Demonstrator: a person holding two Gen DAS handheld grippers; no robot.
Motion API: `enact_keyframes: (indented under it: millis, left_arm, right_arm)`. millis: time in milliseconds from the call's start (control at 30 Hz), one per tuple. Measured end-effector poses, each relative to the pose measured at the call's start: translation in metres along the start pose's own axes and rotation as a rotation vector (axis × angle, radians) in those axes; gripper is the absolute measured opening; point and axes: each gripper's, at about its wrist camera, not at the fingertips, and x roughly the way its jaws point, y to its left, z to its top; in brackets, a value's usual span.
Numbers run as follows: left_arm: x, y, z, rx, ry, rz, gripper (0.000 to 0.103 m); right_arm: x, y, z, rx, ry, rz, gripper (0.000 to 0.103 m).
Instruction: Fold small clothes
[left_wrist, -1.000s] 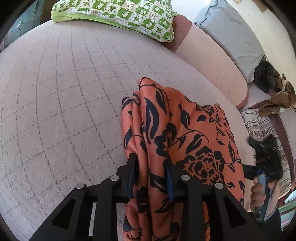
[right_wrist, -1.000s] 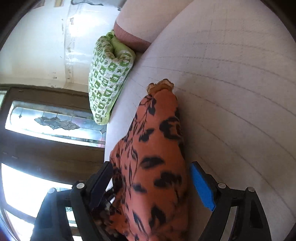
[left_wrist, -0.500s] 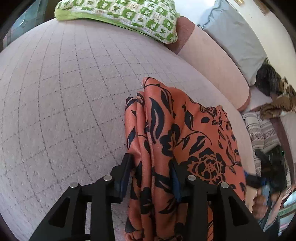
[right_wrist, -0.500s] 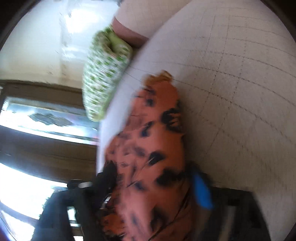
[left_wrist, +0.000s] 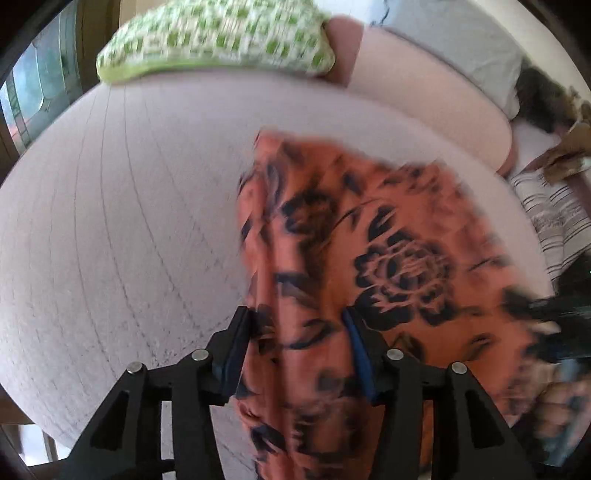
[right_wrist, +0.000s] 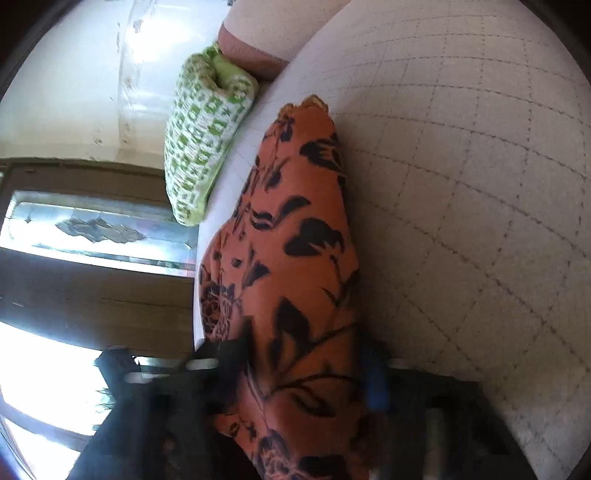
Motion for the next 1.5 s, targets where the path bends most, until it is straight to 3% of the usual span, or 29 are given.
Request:
enact_keyframes:
  millis: [67,133,200,233,267,300,367,467,500,533,567,633,733,767,867,967,1033,1067,1133,1233,1333,1400,1500]
  left_arm:
    - [0.000,0.000,-0.002,0.009,-0.017,0.007,0.054]
    - [0.003,-0.001,-0.001,0.015,-0.016,-0.002,0.054]
    - [0.003,0.004,-0.001,0.006,-0.011,-0.021,0.054]
    - [0.003,0.005,-0.003,0.005,-0.010,-0.027,0.054]
    - [0.004,0.006,-0.003,0.007,-0.010,-0.029,0.054]
    - [0.004,0.006,-0.003,0.009,-0.011,-0.027,0.054]
    - [0.003,0.009,-0.002,0.009,-0.013,-0.026,0.054]
    - [0.002,0.016,-0.006,0.001,-0.013,-0.041,0.055]
    - [0.001,0.020,-0.006,0.000,-0.013,-0.044,0.055]
    - [0.001,0.020,-0.006,0.000,-0.012,-0.044,0.055]
    - [0.001,0.021,-0.007,-0.003,-0.012,-0.046,0.055]
    - [0.000,0.026,-0.008,-0.017,-0.014,-0.061,0.055]
    - [-0.004,0.033,-0.009,-0.052,-0.019,-0.091,0.056]
    - [-0.014,0.034,-0.011,-0.069,-0.035,-0.100,0.055]
    - [-0.044,0.038,-0.024,-0.080,-0.089,-0.116,0.056]
    - [-0.051,0.037,-0.047,-0.058,-0.060,-0.093,0.056]
    - [-0.041,0.037,-0.060,-0.026,-0.019,-0.033,0.050]
    - [-0.035,0.040,-0.064,-0.030,0.000,-0.038,0.039]
    - [-0.031,0.050,-0.067,-0.097,0.009,-0.079,0.036]
    - [-0.034,0.052,-0.064,-0.094,0.020,-0.097,0.033]
    - [-0.043,0.055,-0.052,-0.104,0.028,-0.139,0.040]
    - [-0.059,0.051,-0.035,-0.068,-0.043,-0.135,0.054]
    - [-0.061,0.045,0.000,-0.030,-0.110,-0.120,0.059]
  right_arm:
    - [-0.007,0.014,-0.009,-0.070,-0.023,-0.039,0.040]
    - [0.008,-0.001,-0.008,-0.062,0.021,-0.134,0.041]
    - [0.004,-0.017,-0.009,0.027,0.010,-0.048,0.056]
    - [-0.001,-0.017,-0.010,0.037,0.000,-0.019,0.061]
    - [-0.009,-0.015,-0.013,0.029,-0.020,0.006,0.075]
    - [-0.017,-0.013,-0.016,0.010,-0.038,0.013,0.082]
    - [-0.029,-0.014,-0.021,0.013,-0.061,0.013,0.082]
    - [-0.023,-0.029,-0.033,0.099,-0.014,0.040,0.082]
    - [-0.016,-0.029,-0.037,0.085,0.018,0.036,0.065]
    - [-0.009,-0.022,-0.038,0.047,0.045,0.019,0.038]
    - [-0.008,-0.016,-0.040,0.029,0.041,-0.007,0.029]
    - [-0.017,0.000,-0.042,-0.019,0.011,-0.022,0.027]
    - [-0.010,-0.008,-0.039,-0.019,0.046,-0.105,0.032]
    - [-0.011,-0.012,-0.041,-0.001,0.040,-0.085,0.037]
    - [-0.029,-0.006,-0.046,-0.027,-0.014,-0.067,0.080]
    - [-0.049,0.002,-0.049,-0.093,-0.085,-0.084,0.081]
    - [-0.059,0.009,-0.049,-0.122,-0.107,-0.075,0.081]
    - [-0.059,0.015,-0.048,-0.143,-0.112,-0.075,0.081]
    - [-0.060,0.023,-0.048,-0.174,-0.104,-0.086,0.081]
    - [-0.054,0.036,-0.041,-0.210,-0.088,-0.086,0.081]
    - [-0.050,0.035,-0.034,-0.221,-0.079,-0.087,0.081]
    - [-0.051,0.033,-0.026,-0.215,-0.089,-0.091,0.081]
    - [-0.046,0.030,-0.014,-0.196,-0.081,-0.092,0.081]
